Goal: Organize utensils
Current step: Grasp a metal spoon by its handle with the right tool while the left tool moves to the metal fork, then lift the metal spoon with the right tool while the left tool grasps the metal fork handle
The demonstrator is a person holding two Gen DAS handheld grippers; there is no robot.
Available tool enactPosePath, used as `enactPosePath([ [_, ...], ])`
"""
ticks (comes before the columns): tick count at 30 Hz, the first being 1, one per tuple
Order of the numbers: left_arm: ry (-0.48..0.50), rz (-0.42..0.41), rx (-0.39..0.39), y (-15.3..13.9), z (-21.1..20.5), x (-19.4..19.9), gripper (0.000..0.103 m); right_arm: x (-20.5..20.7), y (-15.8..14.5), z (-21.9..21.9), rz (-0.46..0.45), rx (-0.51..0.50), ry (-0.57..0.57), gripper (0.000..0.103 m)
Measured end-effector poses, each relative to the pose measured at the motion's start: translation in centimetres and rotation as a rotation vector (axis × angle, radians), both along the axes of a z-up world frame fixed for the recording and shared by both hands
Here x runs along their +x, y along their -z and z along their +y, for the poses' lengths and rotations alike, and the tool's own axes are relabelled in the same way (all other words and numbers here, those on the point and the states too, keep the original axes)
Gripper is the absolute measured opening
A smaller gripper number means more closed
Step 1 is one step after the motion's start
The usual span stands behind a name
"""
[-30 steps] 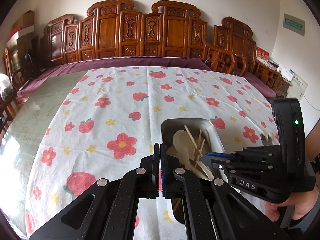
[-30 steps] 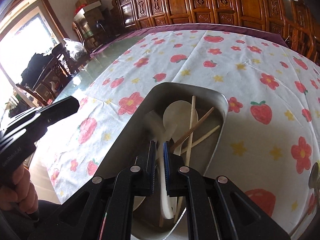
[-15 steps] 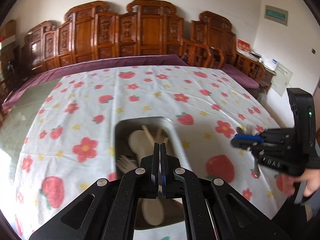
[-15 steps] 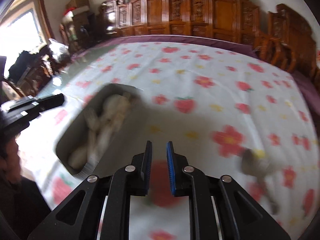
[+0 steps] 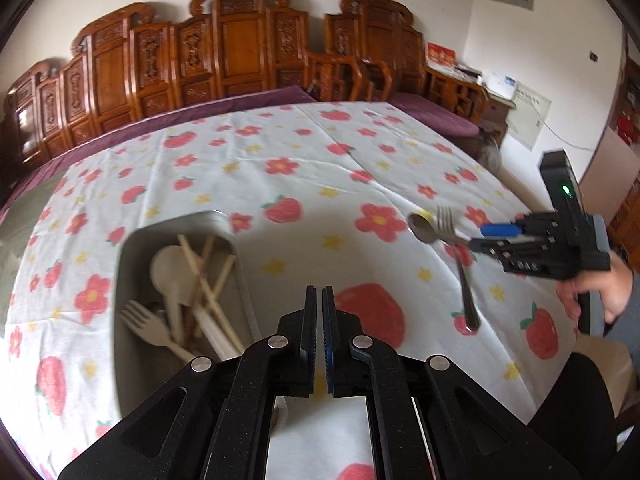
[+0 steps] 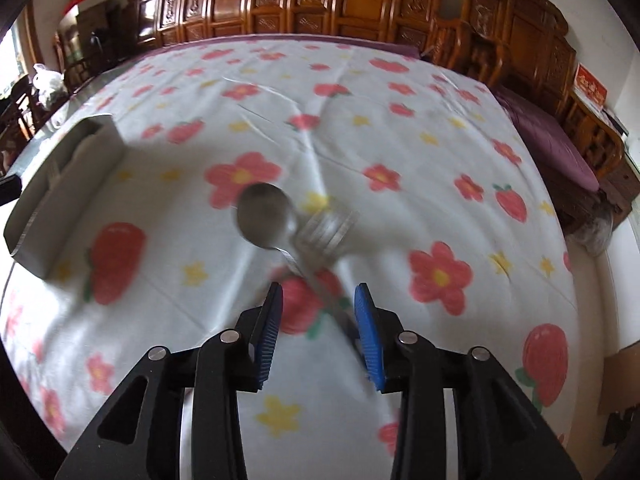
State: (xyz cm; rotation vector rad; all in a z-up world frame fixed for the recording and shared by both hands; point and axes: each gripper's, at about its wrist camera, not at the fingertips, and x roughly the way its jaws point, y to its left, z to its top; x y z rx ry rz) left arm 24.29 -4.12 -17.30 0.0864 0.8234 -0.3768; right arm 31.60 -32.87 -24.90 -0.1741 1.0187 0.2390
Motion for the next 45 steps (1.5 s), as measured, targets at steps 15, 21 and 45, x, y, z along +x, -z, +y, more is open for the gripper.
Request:
enactPosePath([
  [15, 0.09, 0.064, 0.066, 3.4, -4.9, -0.6, 0.002, 3.2, 1.2, 1.1, 0.119, -0.001, -0.112, 0.039],
  [21, 0.092, 0.069, 0.069, 3.6, -4.9, -0.6, 0.002, 2.7, 1.1, 2.4, 0.124, -0.012, -0.153, 0.016],
  [45, 0.136, 0.064, 0.109, 3.7, -9.9, -0.2, 0.017, -4.3, -1.7, -3.2, 0.004, 0.059, 0.006, 0.008],
])
